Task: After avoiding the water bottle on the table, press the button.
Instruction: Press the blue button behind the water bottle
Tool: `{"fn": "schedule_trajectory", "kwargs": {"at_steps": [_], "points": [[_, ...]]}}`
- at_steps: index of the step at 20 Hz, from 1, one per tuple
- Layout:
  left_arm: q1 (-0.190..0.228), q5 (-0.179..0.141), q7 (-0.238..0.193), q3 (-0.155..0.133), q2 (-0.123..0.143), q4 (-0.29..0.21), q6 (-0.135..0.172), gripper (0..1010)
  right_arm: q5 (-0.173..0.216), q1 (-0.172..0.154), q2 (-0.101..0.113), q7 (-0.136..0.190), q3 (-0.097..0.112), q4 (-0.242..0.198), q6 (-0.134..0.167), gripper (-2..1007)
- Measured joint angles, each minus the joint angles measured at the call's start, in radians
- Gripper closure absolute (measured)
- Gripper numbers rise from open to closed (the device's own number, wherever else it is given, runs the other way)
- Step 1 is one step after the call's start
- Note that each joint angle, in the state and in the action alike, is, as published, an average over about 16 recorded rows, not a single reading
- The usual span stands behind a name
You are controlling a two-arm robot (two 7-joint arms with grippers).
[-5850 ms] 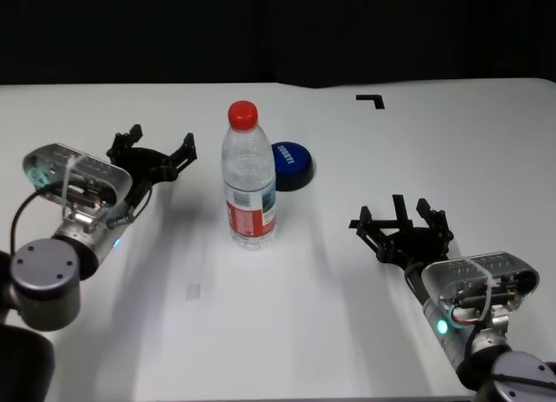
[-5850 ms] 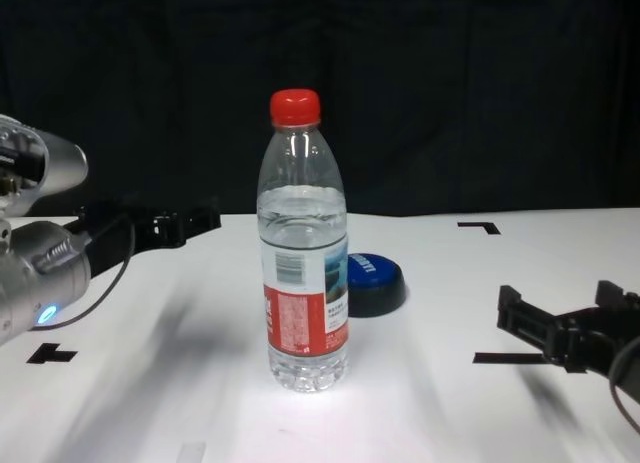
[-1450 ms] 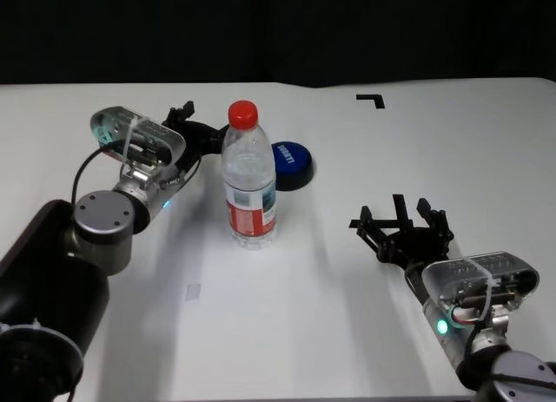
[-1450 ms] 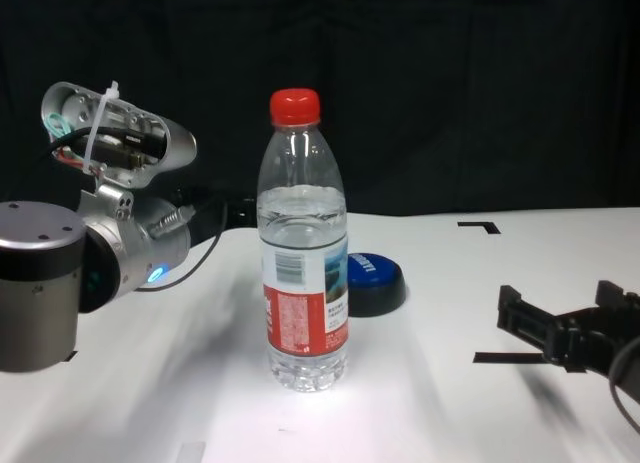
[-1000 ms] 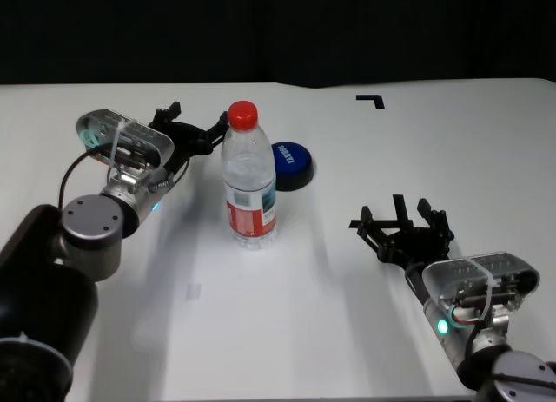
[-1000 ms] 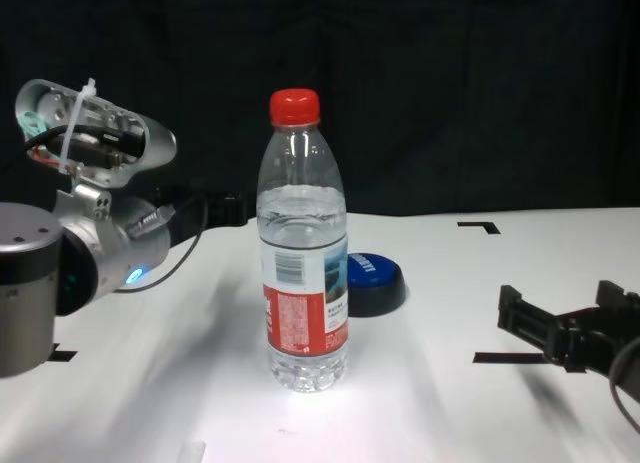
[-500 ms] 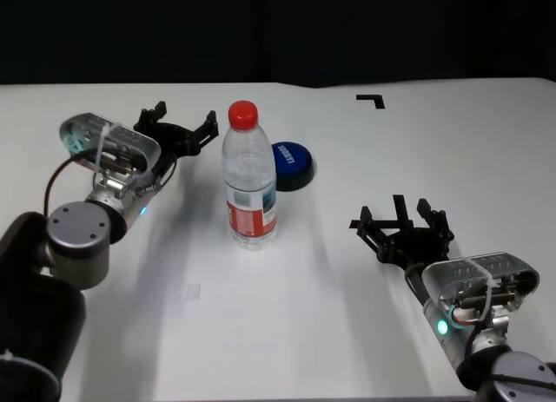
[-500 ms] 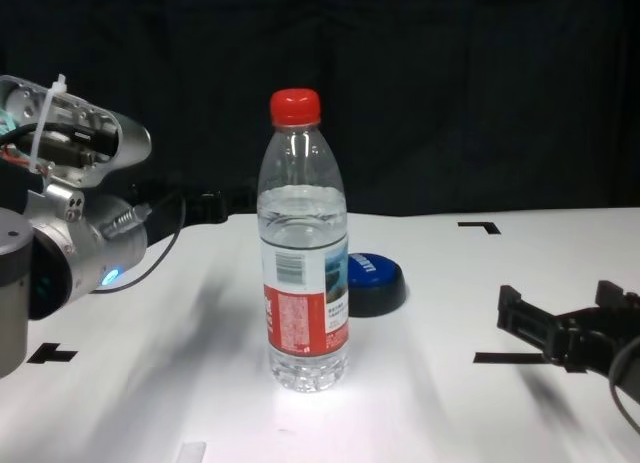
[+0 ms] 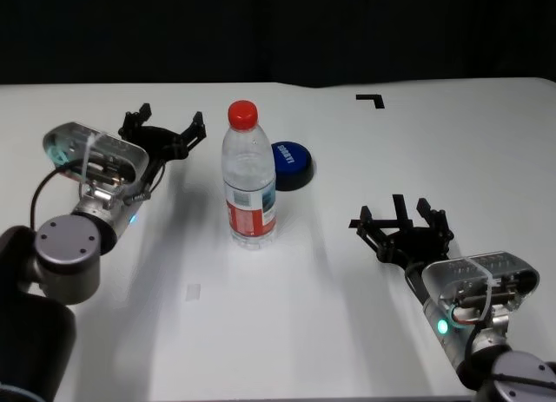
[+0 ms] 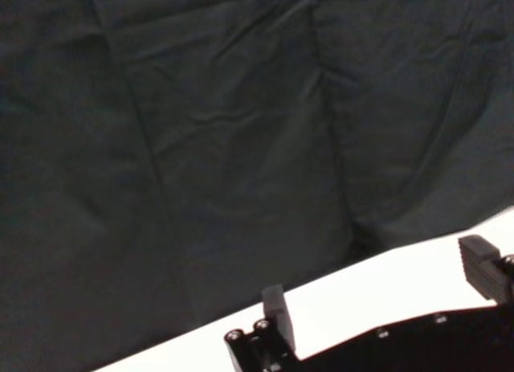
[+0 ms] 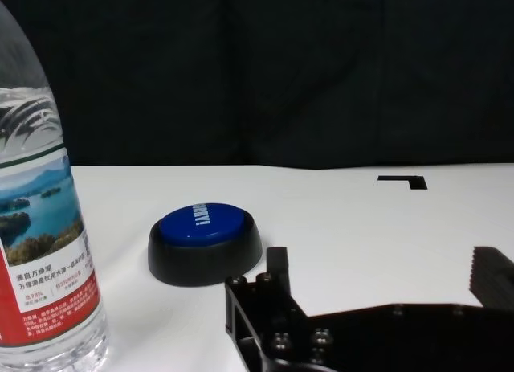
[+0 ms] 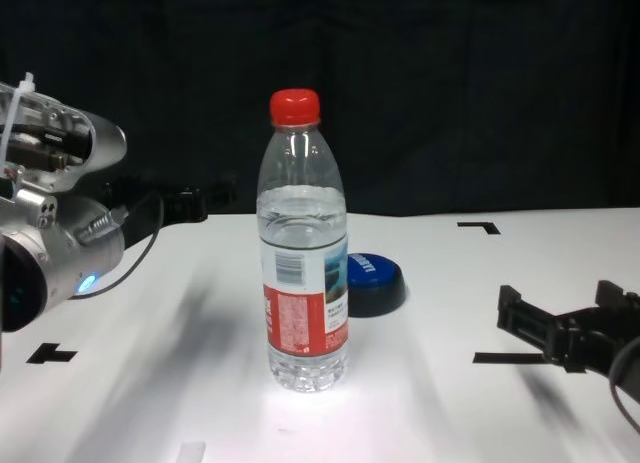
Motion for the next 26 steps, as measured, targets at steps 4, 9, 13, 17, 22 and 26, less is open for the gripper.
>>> {"fn": "schedule_trajectory", "kwargs": {"at_steps": [4,9,13,17,22,26], "points": [[0.032,0.005,0.010,-0.012,0.003,-0.046,0.010,7,0.000,0.000,0.000,0.000,0.000,0.000,0.000,2],[0.072,0.012,0.019,-0.026,0.007,-0.103,0.024,7,0.000,0.000,0.000,0.000,0.000,0.000,0.000,3],[0.101,0.016,0.023,-0.037,0.009,-0.143,0.035,7,0.000,0.000,0.000,0.000,0.000,0.000,0.000,2],[0.125,0.019,0.025,-0.046,0.012,-0.177,0.043,7,0.000,0.000,0.000,0.000,0.000,0.000,0.000,2],[0.150,0.022,0.026,-0.056,0.013,-0.212,0.052,7,0.000,0.000,0.000,0.000,0.000,0.000,0.000,2],[0.171,0.025,0.028,-0.063,0.015,-0.240,0.058,7,0.000,0.000,0.000,0.000,0.000,0.000,0.000,2]]}}
